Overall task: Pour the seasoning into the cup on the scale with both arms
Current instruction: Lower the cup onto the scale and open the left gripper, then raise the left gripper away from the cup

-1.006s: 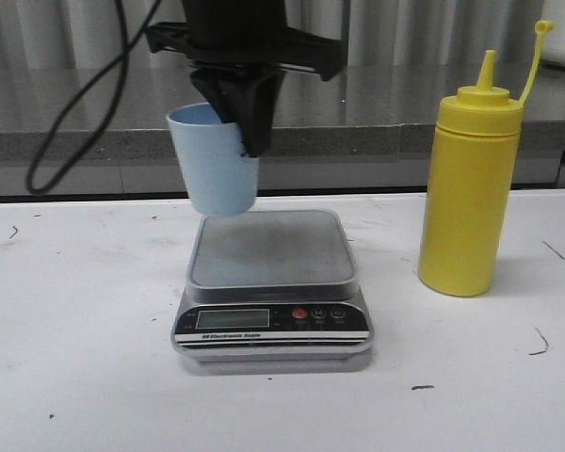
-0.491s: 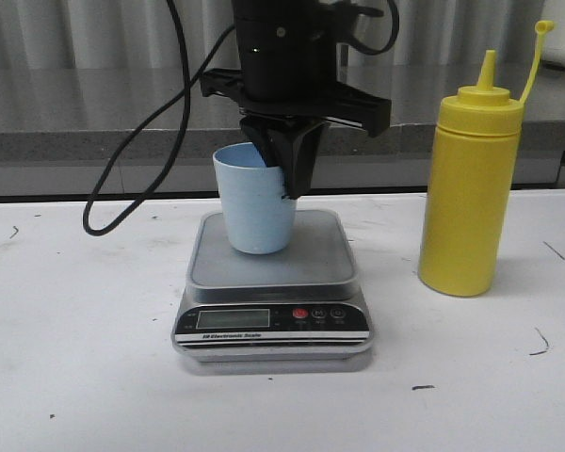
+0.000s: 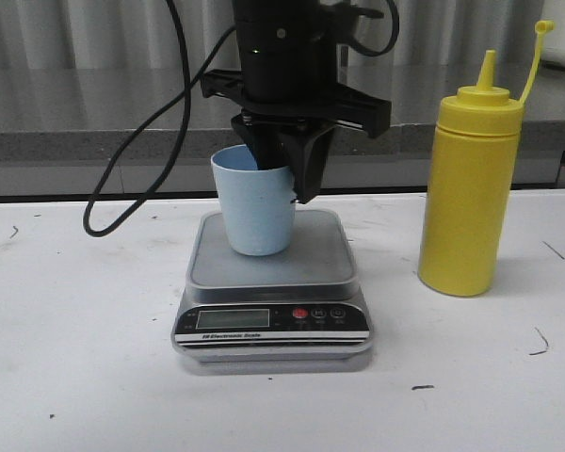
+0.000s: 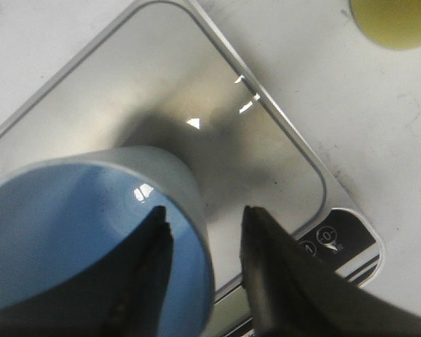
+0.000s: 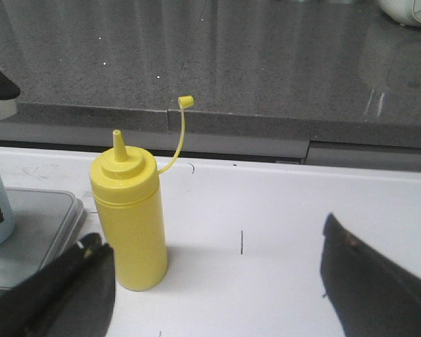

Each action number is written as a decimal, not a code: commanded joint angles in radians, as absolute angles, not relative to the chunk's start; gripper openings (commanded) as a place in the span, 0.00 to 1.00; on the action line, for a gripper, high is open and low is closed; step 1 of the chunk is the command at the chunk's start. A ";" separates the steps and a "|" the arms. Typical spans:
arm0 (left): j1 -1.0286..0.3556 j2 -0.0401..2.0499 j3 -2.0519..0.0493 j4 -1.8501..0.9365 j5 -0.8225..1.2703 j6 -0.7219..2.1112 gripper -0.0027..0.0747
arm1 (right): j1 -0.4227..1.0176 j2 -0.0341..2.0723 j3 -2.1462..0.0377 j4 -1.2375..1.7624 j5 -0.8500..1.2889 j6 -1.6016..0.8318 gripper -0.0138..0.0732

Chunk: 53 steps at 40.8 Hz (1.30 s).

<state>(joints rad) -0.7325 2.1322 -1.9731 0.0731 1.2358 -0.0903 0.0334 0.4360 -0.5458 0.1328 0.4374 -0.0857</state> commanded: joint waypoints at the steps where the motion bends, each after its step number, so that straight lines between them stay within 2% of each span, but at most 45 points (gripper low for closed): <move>1: -0.738 2.075 -2.006 0.075 1.256 -0.089 0.59 | 0.036 0.447 -0.581 0.131 0.360 -0.089 0.86; 4: -0.738 2.075 -2.006 0.075 1.266 -0.089 0.68 | 0.036 0.447 -0.581 0.131 0.360 -0.089 0.86; 6: -0.738 2.075 -2.006 0.075 1.266 -0.089 0.69 | 0.036 0.447 -0.581 0.131 0.360 -0.089 0.86; 26: -0.739 1.989 -2.002 0.071 1.266 -0.089 0.68 | 0.036 0.447 -0.581 0.131 0.360 -0.089 0.86; 35: -0.722 1.881 -1.889 0.072 1.266 -0.089 0.68 | 0.036 0.447 -0.581 0.131 0.361 -0.089 0.86; 42: -0.684 1.761 -1.746 0.094 1.231 -0.089 0.58 | 0.036 0.447 -0.581 0.131 0.361 -0.089 0.86; 53: -0.610 1.530 -1.500 0.094 1.036 -0.089 0.28 | 0.036 0.447 -0.581 0.131 0.361 -0.089 0.86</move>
